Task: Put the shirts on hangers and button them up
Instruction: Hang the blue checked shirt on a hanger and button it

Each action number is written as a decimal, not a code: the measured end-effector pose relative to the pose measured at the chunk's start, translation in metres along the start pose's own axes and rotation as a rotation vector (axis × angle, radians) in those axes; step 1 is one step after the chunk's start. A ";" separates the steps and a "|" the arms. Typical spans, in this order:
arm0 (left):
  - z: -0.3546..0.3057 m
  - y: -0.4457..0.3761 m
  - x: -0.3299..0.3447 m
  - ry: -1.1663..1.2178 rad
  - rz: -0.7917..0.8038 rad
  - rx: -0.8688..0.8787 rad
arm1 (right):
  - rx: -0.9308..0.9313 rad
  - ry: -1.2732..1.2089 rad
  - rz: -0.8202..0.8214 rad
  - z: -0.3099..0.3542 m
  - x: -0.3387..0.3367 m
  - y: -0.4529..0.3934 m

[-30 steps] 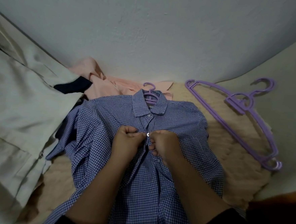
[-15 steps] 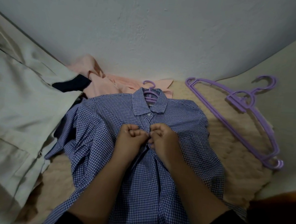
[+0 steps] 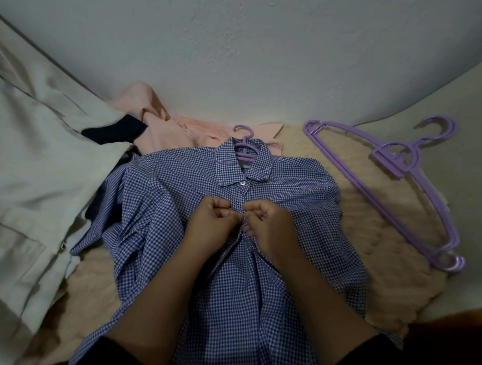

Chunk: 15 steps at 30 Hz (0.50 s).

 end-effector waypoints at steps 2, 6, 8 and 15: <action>0.001 -0.003 0.003 0.138 0.052 -0.104 | -0.039 -0.009 -0.017 0.002 -0.003 0.000; 0.003 -0.001 0.006 0.264 0.114 -0.215 | -0.099 0.088 -0.019 0.005 -0.007 0.002; 0.001 0.005 -0.002 0.099 0.044 -0.152 | -0.096 0.230 -0.019 0.004 -0.014 0.005; -0.008 0.072 -0.017 -0.896 0.061 0.253 | -0.207 0.622 0.028 0.009 -0.032 0.072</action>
Point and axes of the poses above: each hand's wrist, its own y-axis away from the middle knuckle, its own x-axis out of the palm, z = x × y, the point moved 7 cm from there along -y, towards the middle knuckle, and after that the axes turned 3 degrees about x, right-handed, at the moved point
